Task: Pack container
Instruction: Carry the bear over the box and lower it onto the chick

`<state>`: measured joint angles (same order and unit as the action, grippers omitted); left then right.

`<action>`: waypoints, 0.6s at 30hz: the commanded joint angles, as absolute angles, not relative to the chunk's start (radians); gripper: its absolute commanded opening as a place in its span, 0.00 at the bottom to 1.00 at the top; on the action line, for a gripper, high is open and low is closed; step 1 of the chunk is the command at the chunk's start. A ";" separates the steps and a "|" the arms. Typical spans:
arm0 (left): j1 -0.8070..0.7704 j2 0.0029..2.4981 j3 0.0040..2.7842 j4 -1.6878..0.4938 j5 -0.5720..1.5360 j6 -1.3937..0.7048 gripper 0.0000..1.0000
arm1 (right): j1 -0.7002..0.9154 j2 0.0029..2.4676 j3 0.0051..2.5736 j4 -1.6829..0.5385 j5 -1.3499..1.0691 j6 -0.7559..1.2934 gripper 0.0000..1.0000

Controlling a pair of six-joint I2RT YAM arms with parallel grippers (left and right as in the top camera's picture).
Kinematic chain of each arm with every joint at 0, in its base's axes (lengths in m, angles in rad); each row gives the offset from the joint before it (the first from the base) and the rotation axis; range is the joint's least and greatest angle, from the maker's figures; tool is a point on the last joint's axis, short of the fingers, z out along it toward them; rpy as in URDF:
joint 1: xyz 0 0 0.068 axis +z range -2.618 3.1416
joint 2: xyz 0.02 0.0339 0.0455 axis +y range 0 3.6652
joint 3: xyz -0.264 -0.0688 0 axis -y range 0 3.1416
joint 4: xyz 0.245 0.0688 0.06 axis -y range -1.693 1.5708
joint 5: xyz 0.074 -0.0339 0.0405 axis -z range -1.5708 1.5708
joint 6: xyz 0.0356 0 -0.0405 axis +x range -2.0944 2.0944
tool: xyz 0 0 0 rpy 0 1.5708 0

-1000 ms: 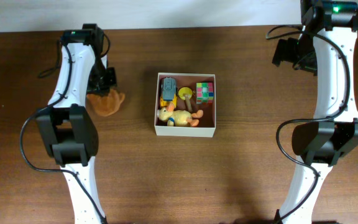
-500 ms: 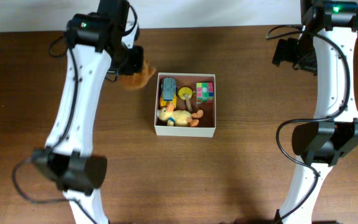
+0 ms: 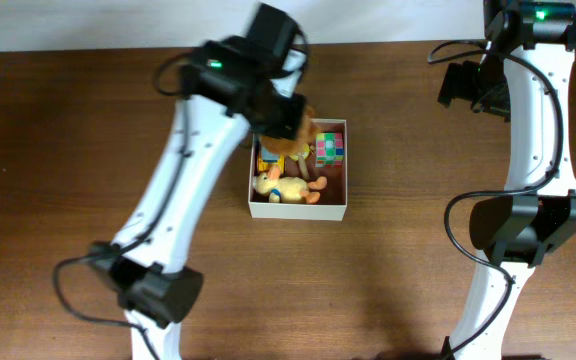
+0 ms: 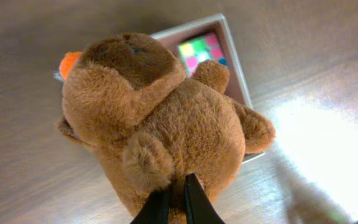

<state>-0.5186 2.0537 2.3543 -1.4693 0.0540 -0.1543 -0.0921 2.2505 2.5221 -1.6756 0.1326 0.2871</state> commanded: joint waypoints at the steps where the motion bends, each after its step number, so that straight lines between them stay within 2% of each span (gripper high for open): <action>1: -0.578 2.121 2.357 -1.463 0.064 -0.242 0.02 | -0.092 2.247 2.521 -1.675 0.143 0.289 0.99; 18: -0.636 2.342 2.357 -1.464 0.057 -0.299 0.02 | -0.092 2.247 2.521 -1.675 0.143 0.289 0.99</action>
